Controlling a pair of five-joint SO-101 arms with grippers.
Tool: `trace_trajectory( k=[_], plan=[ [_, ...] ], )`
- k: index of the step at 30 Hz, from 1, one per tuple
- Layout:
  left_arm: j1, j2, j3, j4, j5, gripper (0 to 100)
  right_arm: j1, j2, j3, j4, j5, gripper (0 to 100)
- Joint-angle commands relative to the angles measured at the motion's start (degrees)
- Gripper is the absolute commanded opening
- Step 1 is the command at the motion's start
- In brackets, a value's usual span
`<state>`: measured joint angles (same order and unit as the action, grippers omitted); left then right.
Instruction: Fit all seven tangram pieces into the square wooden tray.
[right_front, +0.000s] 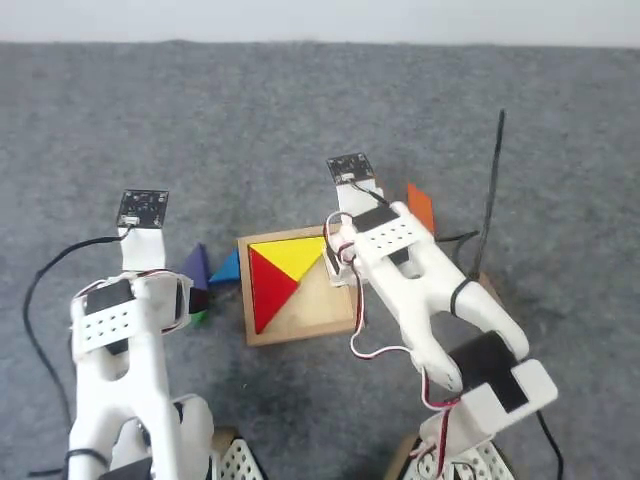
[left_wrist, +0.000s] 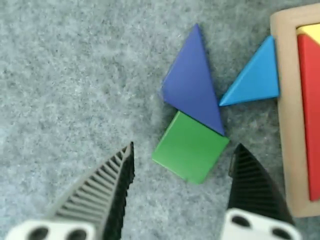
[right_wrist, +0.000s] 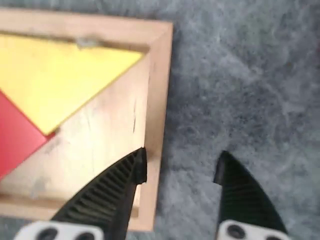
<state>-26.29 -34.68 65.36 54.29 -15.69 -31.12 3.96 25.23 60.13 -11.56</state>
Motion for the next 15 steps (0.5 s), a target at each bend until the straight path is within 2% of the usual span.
trace_trajectory(
  k=[1, 4, 6, 11, 15],
  plan=[
    [-0.09, -1.67, -0.31, -0.97, -0.26, 30, 3.38, -6.81, -3.96, 4.18, 3.96, 14.4],
    [-0.09, -1.67, -0.31, -0.97, -0.26, 30, 8.66, -9.71, -3.6, 6.02, 4.22, 10.1],
    [-0.09, -1.67, -0.31, -0.97, -0.26, 30, 13.32, -11.38, -3.6, 9.1, 5.71, 10.7],
    [-0.09, -1.67, -0.31, -0.97, -0.26, 30, 24.22, -14.99, -1.41, 14.99, 25.32, 16.0],
    [-0.09, -1.67, -0.31, -0.97, -0.26, 30, 30.37, -15.87, 5.54, 12.18, 39.56, 23.9]
  ],
)
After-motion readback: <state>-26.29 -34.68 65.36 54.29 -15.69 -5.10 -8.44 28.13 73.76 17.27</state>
